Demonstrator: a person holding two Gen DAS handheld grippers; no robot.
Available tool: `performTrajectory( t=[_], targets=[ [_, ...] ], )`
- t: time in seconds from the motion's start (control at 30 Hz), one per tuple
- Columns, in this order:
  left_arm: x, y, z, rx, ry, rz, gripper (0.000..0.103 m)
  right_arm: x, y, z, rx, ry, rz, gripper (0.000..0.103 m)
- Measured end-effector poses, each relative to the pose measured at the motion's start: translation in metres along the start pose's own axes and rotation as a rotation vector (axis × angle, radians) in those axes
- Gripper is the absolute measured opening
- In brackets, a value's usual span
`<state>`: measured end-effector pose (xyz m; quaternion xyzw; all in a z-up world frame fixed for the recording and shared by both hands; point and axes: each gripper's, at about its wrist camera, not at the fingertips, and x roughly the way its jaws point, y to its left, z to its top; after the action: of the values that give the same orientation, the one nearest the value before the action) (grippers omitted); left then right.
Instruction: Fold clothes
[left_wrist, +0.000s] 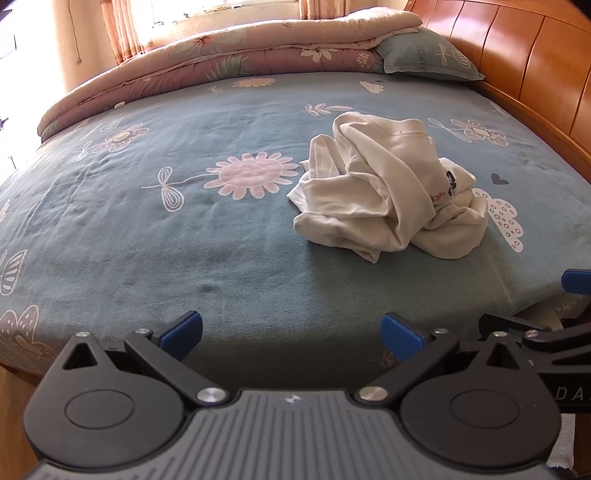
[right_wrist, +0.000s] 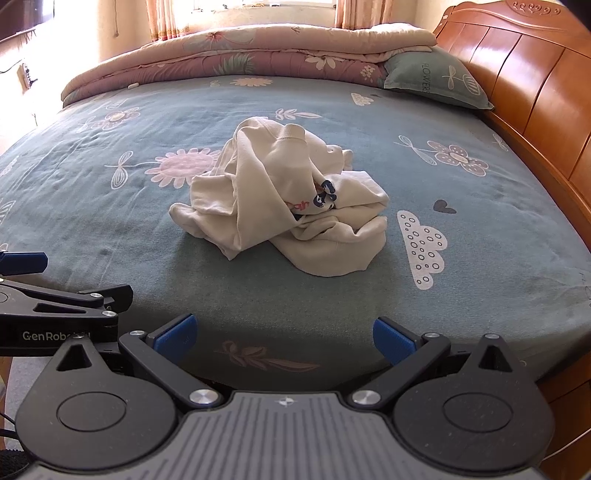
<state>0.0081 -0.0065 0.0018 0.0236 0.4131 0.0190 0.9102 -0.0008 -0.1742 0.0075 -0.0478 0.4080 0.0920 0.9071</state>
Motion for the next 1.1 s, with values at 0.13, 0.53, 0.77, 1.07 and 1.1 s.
performTrajectory(
  t=[0.13, 0.53, 0.77, 1.07, 1.1],
  targets=[
    [0.000, -0.001, 0.004, 0.005, -0.004, 0.001, 0.102, -0.001, -0.002, 0.003, 0.002, -0.007, 0.004, 0.103],
    [0.006, -0.003, 0.017, 0.031, -0.021, 0.010, 0.102, 0.003, -0.004, 0.013, 0.011, -0.014, -0.008, 0.103],
    [0.016, 0.003, 0.021, 0.019, -0.006, -0.014, 0.102, 0.009, 0.001, 0.020, 0.004, 0.008, -0.029, 0.103],
    [0.029, 0.008, 0.038, 0.013, 0.001, -0.052, 0.102, 0.020, 0.000, 0.037, -0.001, 0.025, -0.039, 0.103],
    [0.032, 0.007, 0.041, 0.017, 0.003, -0.055, 0.102, 0.023, -0.001, 0.040, 0.002, 0.029, -0.036, 0.103]
  ],
)
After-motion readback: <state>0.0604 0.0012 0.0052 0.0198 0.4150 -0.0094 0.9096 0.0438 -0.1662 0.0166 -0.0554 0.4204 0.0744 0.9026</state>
